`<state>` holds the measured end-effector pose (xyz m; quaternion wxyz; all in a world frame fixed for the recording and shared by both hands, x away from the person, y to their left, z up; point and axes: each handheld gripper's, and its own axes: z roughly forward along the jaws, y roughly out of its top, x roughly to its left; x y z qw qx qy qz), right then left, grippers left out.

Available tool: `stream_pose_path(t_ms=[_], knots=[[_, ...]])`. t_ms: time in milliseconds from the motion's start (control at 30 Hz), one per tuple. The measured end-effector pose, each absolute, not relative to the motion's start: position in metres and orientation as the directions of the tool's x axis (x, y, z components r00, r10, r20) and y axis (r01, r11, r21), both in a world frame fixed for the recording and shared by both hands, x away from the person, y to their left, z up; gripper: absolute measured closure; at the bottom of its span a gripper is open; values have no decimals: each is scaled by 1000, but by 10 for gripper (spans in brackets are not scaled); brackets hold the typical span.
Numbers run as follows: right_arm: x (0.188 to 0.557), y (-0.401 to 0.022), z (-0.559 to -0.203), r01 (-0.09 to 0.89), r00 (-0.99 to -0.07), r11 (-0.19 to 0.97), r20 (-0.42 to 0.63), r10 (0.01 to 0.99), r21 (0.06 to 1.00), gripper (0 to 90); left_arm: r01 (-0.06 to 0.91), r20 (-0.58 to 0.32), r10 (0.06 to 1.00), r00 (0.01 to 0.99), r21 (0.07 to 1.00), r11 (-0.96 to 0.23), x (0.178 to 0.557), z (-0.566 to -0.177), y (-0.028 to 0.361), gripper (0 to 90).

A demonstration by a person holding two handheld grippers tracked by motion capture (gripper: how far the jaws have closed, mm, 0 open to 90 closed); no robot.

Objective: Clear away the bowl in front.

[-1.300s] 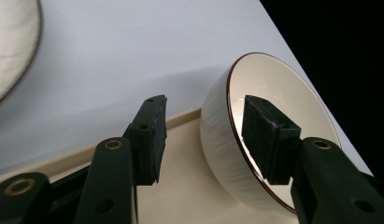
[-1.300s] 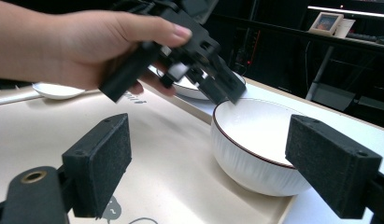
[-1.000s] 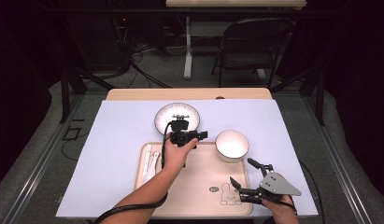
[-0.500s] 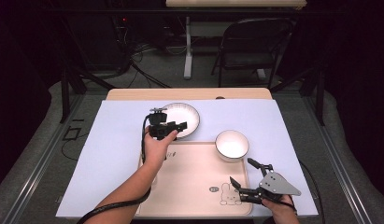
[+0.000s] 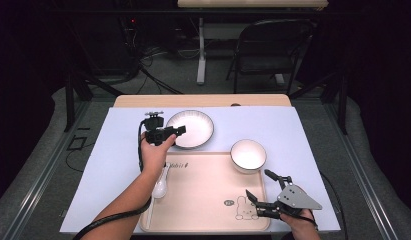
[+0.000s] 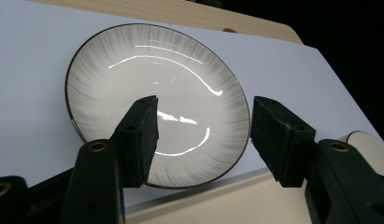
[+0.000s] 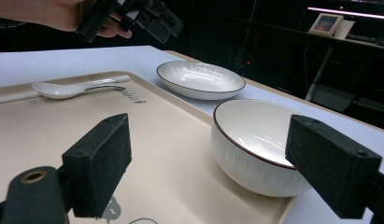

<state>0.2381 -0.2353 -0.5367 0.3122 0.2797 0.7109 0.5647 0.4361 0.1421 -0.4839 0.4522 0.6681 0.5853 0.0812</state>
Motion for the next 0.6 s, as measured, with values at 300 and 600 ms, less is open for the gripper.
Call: stream_pose_path(t_ms=[300, 600], knots=[[238, -235, -537, 45, -649, 206, -128, 750, 977, 139, 699, -402, 875, 268, 707, 110, 439, -481, 158, 418], [238, -235, -537, 43, -648, 210, -133, 750, 977, 140, 695, -401, 888, 226, 705, 141, 442, -481, 173, 413]])
